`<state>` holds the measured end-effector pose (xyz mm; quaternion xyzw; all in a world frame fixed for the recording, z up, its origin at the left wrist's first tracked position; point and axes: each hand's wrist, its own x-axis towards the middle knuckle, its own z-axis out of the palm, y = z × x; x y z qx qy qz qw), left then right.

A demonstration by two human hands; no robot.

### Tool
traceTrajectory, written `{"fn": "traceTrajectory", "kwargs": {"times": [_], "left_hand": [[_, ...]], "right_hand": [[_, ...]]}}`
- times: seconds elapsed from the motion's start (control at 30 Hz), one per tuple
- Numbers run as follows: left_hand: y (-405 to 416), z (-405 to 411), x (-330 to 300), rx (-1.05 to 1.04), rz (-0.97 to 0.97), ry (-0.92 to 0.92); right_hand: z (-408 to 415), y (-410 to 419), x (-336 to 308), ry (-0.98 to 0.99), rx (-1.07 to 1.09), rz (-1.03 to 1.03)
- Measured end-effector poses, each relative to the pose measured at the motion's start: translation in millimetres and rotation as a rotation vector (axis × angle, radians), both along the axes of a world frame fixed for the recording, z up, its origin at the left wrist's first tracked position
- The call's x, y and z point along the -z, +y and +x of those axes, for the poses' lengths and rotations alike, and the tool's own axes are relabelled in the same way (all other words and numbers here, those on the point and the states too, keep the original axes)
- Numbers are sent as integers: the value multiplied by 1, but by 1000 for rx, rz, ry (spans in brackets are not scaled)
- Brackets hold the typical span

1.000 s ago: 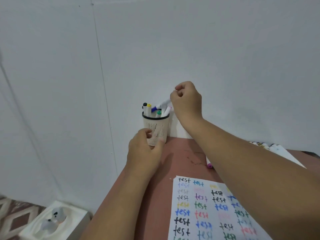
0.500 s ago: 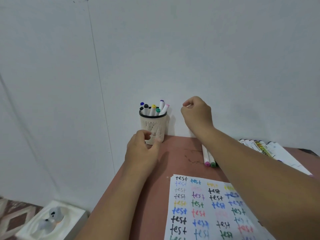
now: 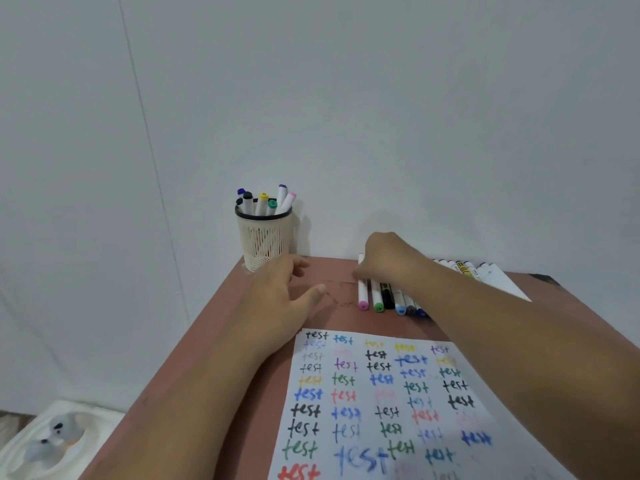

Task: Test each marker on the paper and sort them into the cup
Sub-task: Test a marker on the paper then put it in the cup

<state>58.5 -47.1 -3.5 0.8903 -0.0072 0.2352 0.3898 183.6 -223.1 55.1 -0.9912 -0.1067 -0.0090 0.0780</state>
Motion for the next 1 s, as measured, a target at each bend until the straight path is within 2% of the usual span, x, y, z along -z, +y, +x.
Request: {"fn": "traceTrajectory", "kwargs": {"times": [0.17, 0.27, 0.33, 0.47, 0.57, 0.73, 0.83, 0.93, 1.0], "left_hand": [[2, 2, 4, 22, -10, 2], [4, 4, 6, 35, -10, 0], [5, 4, 7, 42, -21, -5], [3, 2, 5, 61, -31, -13], [-4, -6, -2, 88, -42, -27], [-38, -32, -21, 191, -282, -74], [-63, -46, -32, 212, -286, -60], [-76, -60, -39, 277, -220, -9], [-77, -67, -44, 256, -120, -89]], "right_hand": [[-8, 19, 5, -21, 39, 16], [-10, 28, 1, 5, 59, 153], [-15, 28, -8, 43, 77, 351], [-34, 12, -23, 224, 91, 989], [-57, -11, -32, 264, 63, 1219], [-102, -47, -35, 250, 7, 1404], [-126, -58, -33, 249, 13, 1418], [-145, -70, -32, 263, 19, 1345], [-156, -81, -36, 256, -32, 1234]]}}
